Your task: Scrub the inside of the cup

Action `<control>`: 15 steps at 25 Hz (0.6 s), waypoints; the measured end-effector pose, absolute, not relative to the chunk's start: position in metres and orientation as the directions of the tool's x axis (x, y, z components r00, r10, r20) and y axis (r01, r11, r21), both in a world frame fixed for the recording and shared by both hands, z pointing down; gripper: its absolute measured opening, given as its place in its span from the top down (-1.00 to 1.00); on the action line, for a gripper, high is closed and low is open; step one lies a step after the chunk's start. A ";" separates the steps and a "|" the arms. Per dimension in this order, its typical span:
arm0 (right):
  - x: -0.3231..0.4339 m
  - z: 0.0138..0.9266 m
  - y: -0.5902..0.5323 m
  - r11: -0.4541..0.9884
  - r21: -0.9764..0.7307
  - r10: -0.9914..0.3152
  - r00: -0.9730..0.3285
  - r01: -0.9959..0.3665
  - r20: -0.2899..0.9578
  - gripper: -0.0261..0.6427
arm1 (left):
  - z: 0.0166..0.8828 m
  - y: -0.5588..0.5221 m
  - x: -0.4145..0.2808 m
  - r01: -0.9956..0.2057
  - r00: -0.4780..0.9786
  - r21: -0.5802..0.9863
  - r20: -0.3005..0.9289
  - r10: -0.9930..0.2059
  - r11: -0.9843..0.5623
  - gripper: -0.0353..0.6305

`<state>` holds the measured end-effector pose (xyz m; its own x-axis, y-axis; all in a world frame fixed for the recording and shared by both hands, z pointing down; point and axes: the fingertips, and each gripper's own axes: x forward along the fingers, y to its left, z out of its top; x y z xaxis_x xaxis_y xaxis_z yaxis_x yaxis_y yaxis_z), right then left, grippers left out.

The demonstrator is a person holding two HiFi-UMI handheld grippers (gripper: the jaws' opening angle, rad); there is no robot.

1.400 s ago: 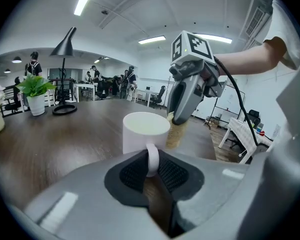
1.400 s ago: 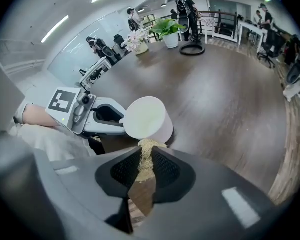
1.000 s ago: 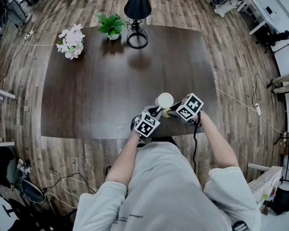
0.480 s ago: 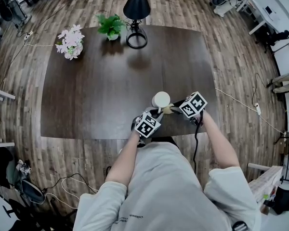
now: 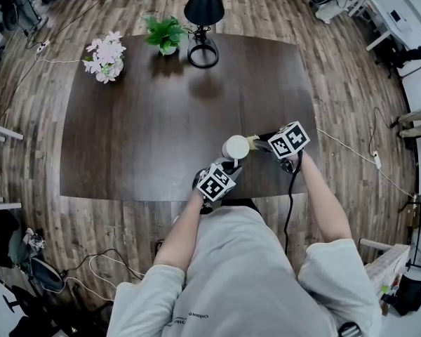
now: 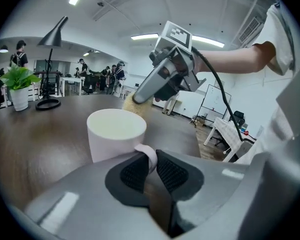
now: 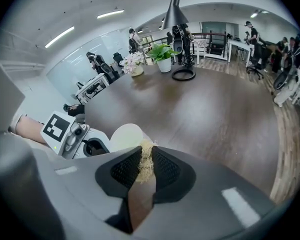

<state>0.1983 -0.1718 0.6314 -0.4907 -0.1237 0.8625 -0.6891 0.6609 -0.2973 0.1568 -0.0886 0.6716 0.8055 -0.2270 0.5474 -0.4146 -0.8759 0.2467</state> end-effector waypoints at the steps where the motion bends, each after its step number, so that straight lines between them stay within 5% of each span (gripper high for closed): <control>1: 0.198 0.630 -0.173 0.662 -0.298 -0.122 -0.491 -0.687 0.862 0.67 | 0.671 -0.085 0.159 -0.396 0.815 0.257 0.541 -0.208 -0.882 0.75; 10: 0.183 0.629 -0.168 0.663 -0.380 -0.034 -0.533 -0.645 0.845 0.66 | 0.666 -0.028 0.185 -0.067 0.850 0.286 0.519 0.095 -0.956 0.75; 15: 0.171 0.632 -0.161 0.673 -0.379 0.003 -0.509 -0.636 0.861 0.67 | 0.667 -0.041 0.182 -0.122 0.844 0.240 0.535 0.026 -0.963 0.73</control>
